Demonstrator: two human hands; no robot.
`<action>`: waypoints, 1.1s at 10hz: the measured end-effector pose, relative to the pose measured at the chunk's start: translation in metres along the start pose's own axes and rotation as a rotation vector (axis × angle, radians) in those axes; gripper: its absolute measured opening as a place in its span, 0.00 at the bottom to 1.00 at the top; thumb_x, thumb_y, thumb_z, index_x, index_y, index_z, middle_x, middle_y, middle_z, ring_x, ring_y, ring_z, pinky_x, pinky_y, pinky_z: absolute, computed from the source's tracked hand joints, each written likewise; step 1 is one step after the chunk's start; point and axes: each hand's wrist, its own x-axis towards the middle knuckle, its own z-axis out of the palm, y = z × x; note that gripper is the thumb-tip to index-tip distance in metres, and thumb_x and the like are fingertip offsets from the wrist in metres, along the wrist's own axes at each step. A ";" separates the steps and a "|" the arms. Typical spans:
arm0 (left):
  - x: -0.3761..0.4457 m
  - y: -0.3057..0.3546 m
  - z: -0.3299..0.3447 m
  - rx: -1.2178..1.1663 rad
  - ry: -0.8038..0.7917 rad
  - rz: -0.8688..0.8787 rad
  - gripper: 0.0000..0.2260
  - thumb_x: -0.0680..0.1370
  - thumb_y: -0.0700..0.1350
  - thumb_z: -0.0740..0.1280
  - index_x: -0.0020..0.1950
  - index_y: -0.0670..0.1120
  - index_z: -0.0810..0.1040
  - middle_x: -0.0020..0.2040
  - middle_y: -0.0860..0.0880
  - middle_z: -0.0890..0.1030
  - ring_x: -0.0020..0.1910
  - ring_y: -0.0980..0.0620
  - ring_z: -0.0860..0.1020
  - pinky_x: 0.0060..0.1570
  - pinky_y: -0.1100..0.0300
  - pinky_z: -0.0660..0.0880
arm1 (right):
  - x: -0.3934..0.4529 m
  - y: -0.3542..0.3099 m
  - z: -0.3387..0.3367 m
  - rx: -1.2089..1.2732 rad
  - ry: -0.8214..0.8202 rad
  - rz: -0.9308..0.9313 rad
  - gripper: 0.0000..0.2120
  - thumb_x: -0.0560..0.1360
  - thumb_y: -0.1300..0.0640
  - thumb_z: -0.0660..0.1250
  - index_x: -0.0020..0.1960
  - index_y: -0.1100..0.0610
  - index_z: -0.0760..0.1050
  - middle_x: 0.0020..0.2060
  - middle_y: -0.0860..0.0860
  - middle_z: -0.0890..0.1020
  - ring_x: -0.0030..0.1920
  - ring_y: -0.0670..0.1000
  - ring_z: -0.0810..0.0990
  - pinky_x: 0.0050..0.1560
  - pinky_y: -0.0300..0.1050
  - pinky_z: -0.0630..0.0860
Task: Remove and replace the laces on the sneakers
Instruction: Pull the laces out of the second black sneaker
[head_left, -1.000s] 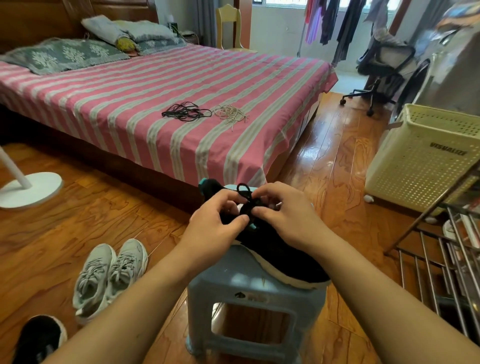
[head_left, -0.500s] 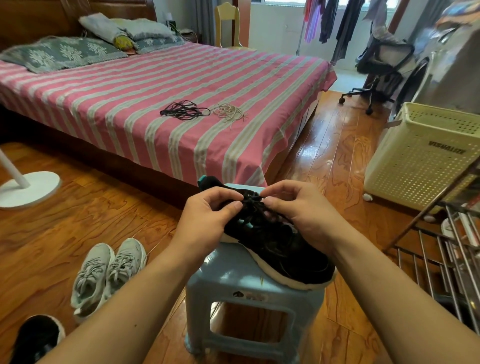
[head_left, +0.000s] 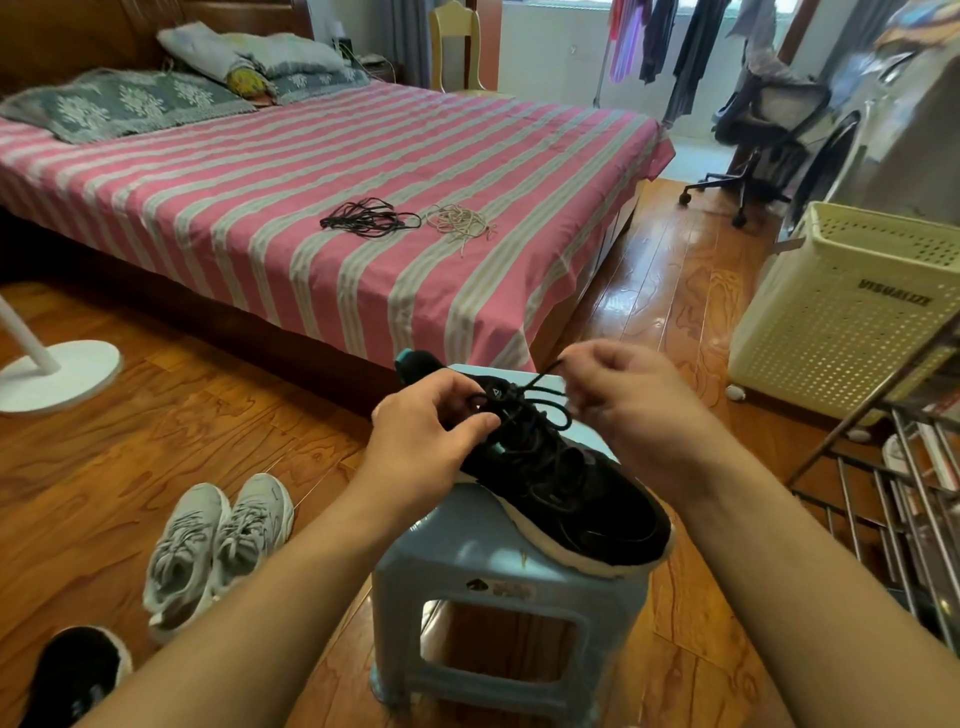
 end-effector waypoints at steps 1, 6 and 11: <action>0.002 0.000 0.002 0.086 0.020 0.045 0.05 0.75 0.49 0.77 0.48 0.56 0.82 0.40 0.61 0.82 0.43 0.56 0.81 0.55 0.42 0.77 | 0.003 -0.019 -0.021 0.687 0.150 -0.008 0.04 0.78 0.63 0.65 0.44 0.61 0.74 0.33 0.52 0.75 0.33 0.45 0.72 0.34 0.37 0.74; -0.002 0.002 -0.018 0.127 -0.163 0.189 0.08 0.80 0.38 0.69 0.48 0.52 0.79 0.42 0.54 0.80 0.44 0.54 0.78 0.46 0.61 0.73 | 0.000 0.028 0.009 -0.929 -0.087 -0.492 0.13 0.75 0.58 0.73 0.58 0.48 0.83 0.50 0.43 0.81 0.52 0.44 0.75 0.53 0.32 0.69; -0.005 0.028 -0.034 -0.721 0.034 -0.220 0.15 0.79 0.26 0.57 0.58 0.42 0.74 0.37 0.49 0.79 0.40 0.52 0.79 0.48 0.57 0.77 | 0.024 0.027 -0.012 -0.545 0.069 -0.251 0.16 0.77 0.66 0.66 0.62 0.51 0.73 0.50 0.46 0.80 0.50 0.46 0.81 0.51 0.41 0.79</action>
